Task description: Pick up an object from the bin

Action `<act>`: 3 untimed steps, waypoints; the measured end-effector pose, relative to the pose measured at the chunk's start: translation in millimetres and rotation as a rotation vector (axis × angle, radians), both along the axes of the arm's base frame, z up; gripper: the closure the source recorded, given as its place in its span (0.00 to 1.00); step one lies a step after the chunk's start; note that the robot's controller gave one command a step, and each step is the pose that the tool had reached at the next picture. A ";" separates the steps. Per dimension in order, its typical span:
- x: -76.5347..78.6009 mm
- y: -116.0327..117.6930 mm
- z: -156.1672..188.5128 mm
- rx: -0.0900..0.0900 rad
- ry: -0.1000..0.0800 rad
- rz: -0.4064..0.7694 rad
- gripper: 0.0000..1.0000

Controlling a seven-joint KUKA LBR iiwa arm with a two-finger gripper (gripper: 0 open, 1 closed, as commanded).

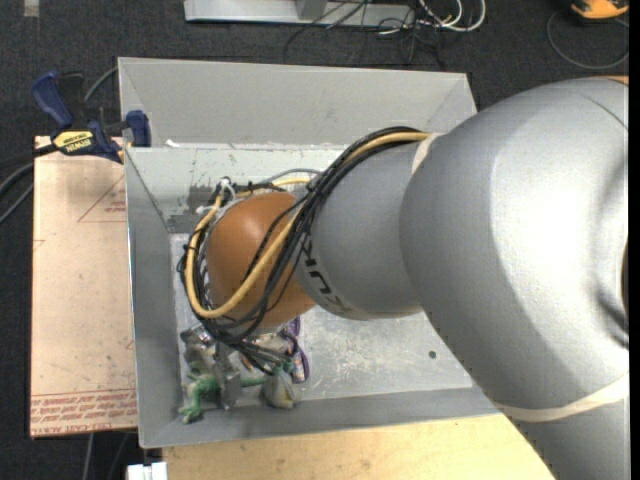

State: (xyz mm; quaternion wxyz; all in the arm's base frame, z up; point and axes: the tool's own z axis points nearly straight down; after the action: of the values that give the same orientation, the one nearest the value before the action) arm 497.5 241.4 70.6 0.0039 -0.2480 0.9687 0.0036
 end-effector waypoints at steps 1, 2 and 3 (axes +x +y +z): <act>-0.1 0.0 -0.1 0.000 0.000 0.000 1.00; -0.2 0.0 -0.1 0.000 0.000 0.001 1.00; 19.8 1.8 -0.1 0.003 -0.004 -0.019 1.00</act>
Offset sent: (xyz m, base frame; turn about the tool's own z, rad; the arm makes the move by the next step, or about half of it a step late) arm -0.0071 0.0015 -0.0006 -0.0524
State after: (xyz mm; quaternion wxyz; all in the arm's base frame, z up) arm 517.3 243.2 70.5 0.0060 -0.2386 0.9711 0.0047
